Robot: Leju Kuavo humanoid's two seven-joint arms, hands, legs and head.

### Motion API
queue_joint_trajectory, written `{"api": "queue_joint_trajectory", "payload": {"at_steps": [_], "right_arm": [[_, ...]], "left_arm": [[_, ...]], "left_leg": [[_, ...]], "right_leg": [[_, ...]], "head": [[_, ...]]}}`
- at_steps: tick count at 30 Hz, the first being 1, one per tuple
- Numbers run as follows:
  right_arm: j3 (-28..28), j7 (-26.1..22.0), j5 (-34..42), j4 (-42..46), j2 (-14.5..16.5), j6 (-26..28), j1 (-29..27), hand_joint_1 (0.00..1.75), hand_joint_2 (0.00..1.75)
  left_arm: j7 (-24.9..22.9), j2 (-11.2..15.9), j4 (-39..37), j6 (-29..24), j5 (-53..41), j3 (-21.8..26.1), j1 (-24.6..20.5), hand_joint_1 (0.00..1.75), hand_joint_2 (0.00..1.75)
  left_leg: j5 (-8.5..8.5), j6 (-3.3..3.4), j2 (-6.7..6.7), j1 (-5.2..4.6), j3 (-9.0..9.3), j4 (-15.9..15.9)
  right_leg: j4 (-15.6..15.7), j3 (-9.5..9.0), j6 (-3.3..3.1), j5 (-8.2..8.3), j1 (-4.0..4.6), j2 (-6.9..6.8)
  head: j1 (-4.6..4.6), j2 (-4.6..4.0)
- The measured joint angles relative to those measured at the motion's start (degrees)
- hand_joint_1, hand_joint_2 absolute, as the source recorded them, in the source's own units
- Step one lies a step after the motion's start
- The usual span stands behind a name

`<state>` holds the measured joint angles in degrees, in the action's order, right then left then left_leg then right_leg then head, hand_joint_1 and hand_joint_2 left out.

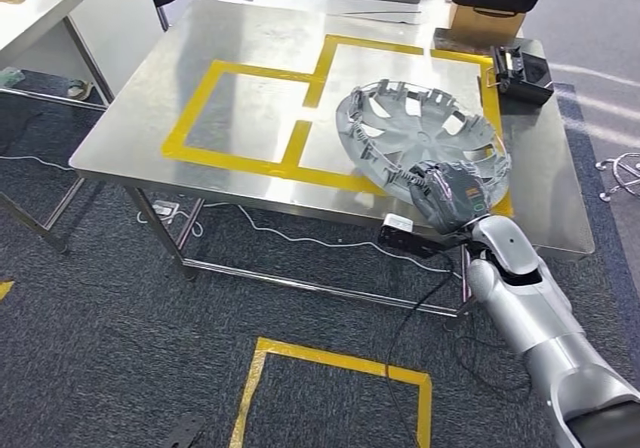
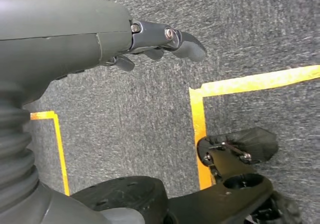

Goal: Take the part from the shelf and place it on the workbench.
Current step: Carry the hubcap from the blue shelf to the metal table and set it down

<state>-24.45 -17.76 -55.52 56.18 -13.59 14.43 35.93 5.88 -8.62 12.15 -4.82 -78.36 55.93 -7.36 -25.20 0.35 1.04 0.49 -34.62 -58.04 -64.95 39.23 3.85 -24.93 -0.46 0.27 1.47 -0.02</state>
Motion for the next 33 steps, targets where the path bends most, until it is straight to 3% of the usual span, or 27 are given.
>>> {"api": "queue_joint_trajectory", "payload": {"at_steps": [2,6,8,10,11,12,13,15,17,20,22,23,25,26,27,28,31,33], "right_arm": [[0.0,-0.1,0.0,0.0,0.0,0.0,0.2,1.75,1.75],[0.0,-0.2,0.0,-0.1,0.0,0.0,0.5,1.75,1.75],[0.0,-0.1,0.0,-0.2,0.1,0.0,0.6,1.75,1.75],[0.0,0.0,0.0,-0.2,0.1,0.0,0.6,1.75,1.75],[0.0,0.0,-0.1,-0.2,0.1,0.0,0.6,1.75,1.75],[-0.1,0.0,-0.1,-0.3,0.1,0.0,0.6,1.75,1.75],[-0.1,0.0,-0.1,-0.3,0.2,0.0,0.6,1.75,1.75],[-0.1,0.0,-0.1,-0.3,0.2,0.0,0.6,1.75,1.75],[-0.1,0.0,-0.1,-0.3,0.2,0.0,0.8,1.75,1.75],[-0.1,0.0,-0.1,-0.3,0.2,0.0,1.0,1.75,1.75],[-0.1,0.0,-0.1,-0.3,0.2,0.0,1.0,1.75,1.75],[-0.1,0.0,-0.1,-0.3,0.2,0.0,1.0,1.75,1.75],[-0.1,0.0,-0.1,-0.4,0.2,0.0,0.9,1.75,1.75],[-0.1,0.0,-0.1,-0.4,0.2,0.0,0.8,1.75,1.75],[-0.1,0.0,-0.1,-0.4,0.3,0.0,0.6,1.75,1.75],[-0.1,0.1,-0.1,-0.4,0.3,0.0,0.6,1.75,1.75],[-0.1,0.2,-0.1,-0.4,0.3,0.0,0.6,1.75,1.75],[-0.1,0.2,-0.1,-0.4,0.3,0.0,0.8,1.75,1.75]], "left_arm": [[0.0,0.0,0.0,0.0,0.0,0.0,-0.1,0.00,1.75],[0.0,0.1,0.0,0.0,0.0,0.0,-0.3,0.00,1.75],[0.0,0.1,0.0,-0.1,0.0,0.0,-0.4,0.00,1.75],[0.0,0.1,0.0,-0.1,0.0,0.0,-0.4,0.00,1.75],[0.0,0.1,0.0,-0.1,0.0,0.0,-0.3,0.00,1.75],[0.0,0.1,0.0,-0.1,-0.1,0.0,-0.3,0.00,1.75],[0.0,0.1,0.0,-0.1,-0.1,0.0,-0.3,0.00,1.75],[0.0,0.2,0.0,-0.1,-0.1,0.0,-0.4,0.00,1.75],[0.0,0.1,0.0,-0.2,-0.1,0.0,-0.4,0.00,1.75],[0.0,0.2,0.0,-0.2,-0.1,0.0,-0.4,0.00,1.75],[0.0,0.3,0.0,-0.2,-0.1,0.0,-0.4,0.00,1.75],[0.1,0.3,0.0,-0.2,-0.1,0.0,-0.5,0.00,1.75],[0.1,0.3,0.0,-0.2,-0.1,0.0,-0.4,0.00,1.75],[0.1,0.3,0.0,-0.2,-0.1,0.0,-0.4,0.00,1.75],[0.2,0.3,0.0,-0.2,-0.1,0.0,-0.3,0.00,1.75],[0.2,0.3,0.0,-0.2,-0.1,0.0,-0.3,0.00,1.75],[0.2,0.3,0.0,-0.2,0.0,0.0,-0.3,0.00,1.75],[0.3,0.3,0.0,-0.2,0.0,0.0,-0.4,0.00,1.75]], "left_leg": [[-0.31,-0.53,0.01,-0.19,0.19,0.0],[-0.87,-1.70,-0.10,-0.14,0.01,-0.3],[-3.30,-2.25,-0.27,-0.11,-2.08,-4.6],[-6.59,-2.56,-0.36,-0.06,-6.26,-12.4],[-7.27,-2.61,-0.37,-0.04,-8.01,-15.4],[-6.75,-2.60,-0.37,-0.04,-8.90,-16.4],[-5.05,-2.54,-0.38,-0.04,-8.62,-15.2],[-0.19,-2.34,-0.44,-0.03,-5.57,-7.8],[1.92,-1.99,-0.45,0.00,-2.78,-1.5],[1.51,-1.07,-0.38,-0.01,-2.13,0.0],[1.44,-0.37,-0.32,0.14,-1.90,0.1],[1.40,-0.07,-0.29,0.23,-1.76,0.2],[1.16,0.36,-0.23,0.18,-1.56,0.2],[1.02,0.43,-0.20,0.16,-1.42,0.2],[0.84,0.45,-0.16,0.15,-1.20,0.2],[0.62,0.38,-0.10,0.15,-0.89,0.2],[-0.21,-0.25,0.02,0.09,0.19,0.1],[-0.48,-0.78,0.03,-0.11,0.34,0.0]], "right_leg": [[5.3,-2.46,-0.33,1.62,0.12,-0.04],[6.1,-2.91,-1.64,1.14,0.13,0.09],[6.4,-3.22,-2.25,1.03,-0.09,0.00],[6.4,-3.34,-2.60,0.83,-0.11,-0.03],[6.4,-3.43,-2.67,0.73,-0.10,0.00],[6.4,-3.59,-2.69,0.62,-0.10,0.05],[6.4,-3.83,-2.64,0.46,-0.12,0.11],[6.3,-4.40,-2.28,0.03,-0.10,0.18],[6.2,-4.50,-1.74,-0.35,0.14,0.30],[6.4,-4.49,-0.97,-0.53,0.26,0.37],[4.7,-3.72,-0.42,-1.77,0.16,0.25],[2.2,-2.51,-0.23,-3.15,0.13,0.20],[-5.8,1.49,0.00,-6.58,0.12,0.18],[-9.0,3.31,0.06,-7.44,0.12,0.18],[-10.6,4.37,0.11,-7.21,0.12,0.17],[-9.5,4.23,0.11,-5.70,0.11,0.16],[1.5,-0.51,0.03,0.60,0.07,0.08],[5.6,-2.54,-0.34,1.45,0.18,0.10]], "head": [[-0.06,0.00],[-0.31,0.00],[-0.39,0.00],[-0.44,0.00],[-0.44,0.00],[-0.45,0.00],[-0.44,0.00],[-0.45,0.00],[-0.45,0.00],[-0.43,0.00],[-0.21,0.00],[-0.09,0.00],[0.13,0.00],[0.14,0.00],[0.15,0.00],[0.14,0.00],[0.15,0.00],[0.03,0.00]]}}
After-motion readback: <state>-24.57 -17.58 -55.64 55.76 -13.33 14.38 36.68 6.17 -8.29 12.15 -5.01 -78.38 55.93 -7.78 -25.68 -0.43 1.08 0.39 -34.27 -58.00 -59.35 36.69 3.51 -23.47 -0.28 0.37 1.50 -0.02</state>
